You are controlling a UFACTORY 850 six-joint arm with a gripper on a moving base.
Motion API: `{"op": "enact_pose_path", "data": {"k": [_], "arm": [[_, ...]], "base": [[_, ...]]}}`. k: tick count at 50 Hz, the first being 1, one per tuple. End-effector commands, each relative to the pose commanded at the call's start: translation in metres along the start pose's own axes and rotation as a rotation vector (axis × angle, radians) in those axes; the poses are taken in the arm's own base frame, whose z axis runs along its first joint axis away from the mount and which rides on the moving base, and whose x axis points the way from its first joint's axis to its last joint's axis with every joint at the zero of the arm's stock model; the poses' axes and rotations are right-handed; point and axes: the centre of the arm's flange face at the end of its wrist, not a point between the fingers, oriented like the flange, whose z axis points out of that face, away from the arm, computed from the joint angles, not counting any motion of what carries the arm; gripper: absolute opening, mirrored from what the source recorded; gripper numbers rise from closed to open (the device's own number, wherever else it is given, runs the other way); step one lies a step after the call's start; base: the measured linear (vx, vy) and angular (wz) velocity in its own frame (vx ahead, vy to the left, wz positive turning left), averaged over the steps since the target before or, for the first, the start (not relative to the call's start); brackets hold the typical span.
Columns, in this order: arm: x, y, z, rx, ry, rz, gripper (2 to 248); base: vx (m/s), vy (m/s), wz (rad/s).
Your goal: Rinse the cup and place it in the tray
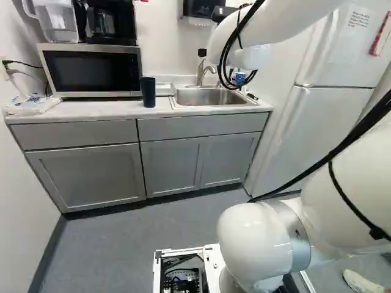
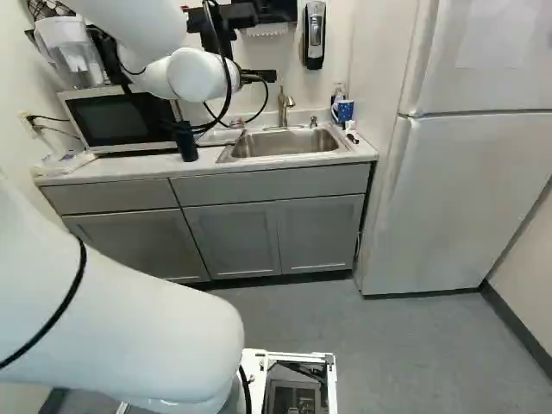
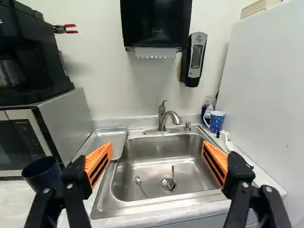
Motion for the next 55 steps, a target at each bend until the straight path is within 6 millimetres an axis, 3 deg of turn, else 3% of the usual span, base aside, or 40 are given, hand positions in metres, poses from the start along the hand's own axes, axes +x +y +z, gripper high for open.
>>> {"op": "enact_pose_path", "data": {"k": [55], "arm": [[0.0000, 0.0000, 0.0000, 0.000, 0.000, 0.000, 247]], "base": [[0.087, -0.052, -0.002]]}}
